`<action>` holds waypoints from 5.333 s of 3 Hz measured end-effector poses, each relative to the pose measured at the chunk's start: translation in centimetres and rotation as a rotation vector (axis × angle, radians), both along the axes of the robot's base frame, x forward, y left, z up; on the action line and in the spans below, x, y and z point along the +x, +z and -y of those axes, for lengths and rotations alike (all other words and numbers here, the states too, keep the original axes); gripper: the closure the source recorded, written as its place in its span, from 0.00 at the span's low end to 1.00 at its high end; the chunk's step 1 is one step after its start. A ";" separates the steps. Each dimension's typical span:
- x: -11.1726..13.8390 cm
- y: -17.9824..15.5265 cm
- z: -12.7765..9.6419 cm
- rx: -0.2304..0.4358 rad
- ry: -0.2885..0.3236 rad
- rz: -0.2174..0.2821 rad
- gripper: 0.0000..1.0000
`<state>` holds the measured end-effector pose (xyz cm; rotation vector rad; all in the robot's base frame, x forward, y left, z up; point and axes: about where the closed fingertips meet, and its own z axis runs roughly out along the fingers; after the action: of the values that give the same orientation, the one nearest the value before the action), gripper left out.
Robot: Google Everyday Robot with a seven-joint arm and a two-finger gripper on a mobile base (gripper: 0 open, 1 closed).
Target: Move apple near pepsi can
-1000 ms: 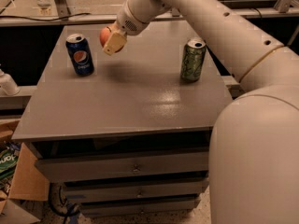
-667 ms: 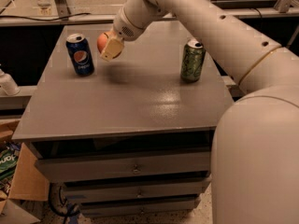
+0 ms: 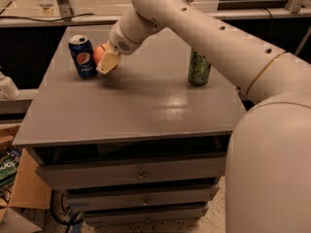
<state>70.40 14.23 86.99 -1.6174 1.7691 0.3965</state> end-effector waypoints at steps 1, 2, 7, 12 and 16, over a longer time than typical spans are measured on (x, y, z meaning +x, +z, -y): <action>-0.8 -1.4 -1.4 -0.006 0.013 0.004 1.00; -1.7 -3.8 -2.3 -0.039 0.036 0.004 1.00; -1.6 -3.7 -2.3 -0.044 0.035 0.010 0.11; 1.8 3.4 6.3 -0.009 -0.156 0.110 0.00; 8.8 9.1 16.0 0.141 -0.507 0.228 0.00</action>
Offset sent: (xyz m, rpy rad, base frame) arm -0.0193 0.0229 -0.0419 -0.0454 -0.0068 0.0330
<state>79.18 -1.74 96.08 -1.0208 1.8466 0.0893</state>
